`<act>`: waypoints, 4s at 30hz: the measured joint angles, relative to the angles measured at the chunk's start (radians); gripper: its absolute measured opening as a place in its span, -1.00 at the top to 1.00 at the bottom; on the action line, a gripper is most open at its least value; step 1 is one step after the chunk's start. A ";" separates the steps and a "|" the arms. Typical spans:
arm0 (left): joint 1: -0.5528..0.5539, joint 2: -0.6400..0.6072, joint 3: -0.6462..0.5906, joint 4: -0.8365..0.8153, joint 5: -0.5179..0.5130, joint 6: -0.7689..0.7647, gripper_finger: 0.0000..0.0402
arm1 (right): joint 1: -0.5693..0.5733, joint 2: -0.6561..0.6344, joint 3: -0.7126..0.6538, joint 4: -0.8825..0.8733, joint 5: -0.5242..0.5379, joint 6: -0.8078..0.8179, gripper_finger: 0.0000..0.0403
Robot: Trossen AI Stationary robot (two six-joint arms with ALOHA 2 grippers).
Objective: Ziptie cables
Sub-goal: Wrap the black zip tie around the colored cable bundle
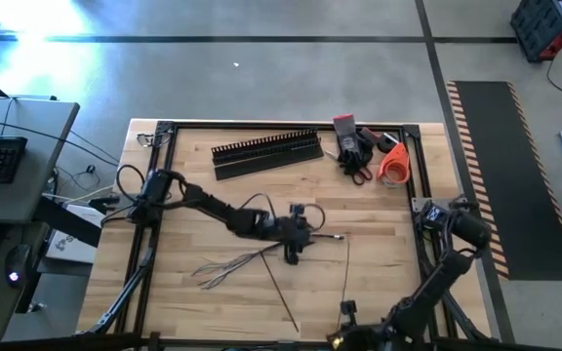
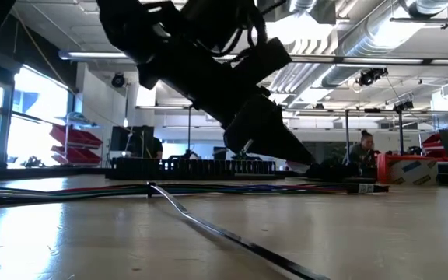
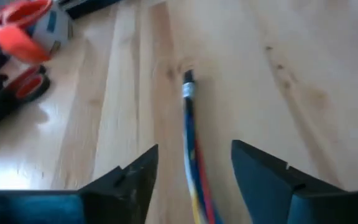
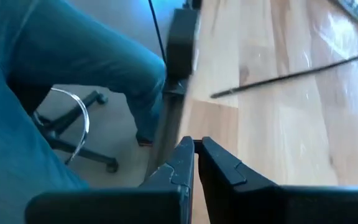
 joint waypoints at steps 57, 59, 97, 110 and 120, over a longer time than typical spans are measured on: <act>-0.045 -0.132 -0.002 -0.131 0.275 -0.143 0.30 | -0.342 0.009 -0.615 1.416 -0.278 -0.536 1.00; -0.081 -0.132 0.000 -0.158 0.280 -0.094 0.28 | -0.351 0.009 -0.630 1.420 -0.278 -0.521 1.00; -0.290 0.129 -0.132 0.630 -0.154 -0.011 0.95 | -0.379 0.009 -0.677 1.478 -0.228 -0.506 1.00; -0.290 0.129 -0.132 0.548 -0.172 -0.014 0.94 | -0.342 0.009 -0.677 1.454 -0.025 -0.523 0.87; -0.284 0.129 -0.132 0.572 -0.182 -0.039 0.66 | -0.272 0.009 -0.677 1.477 0.174 -0.573 0.99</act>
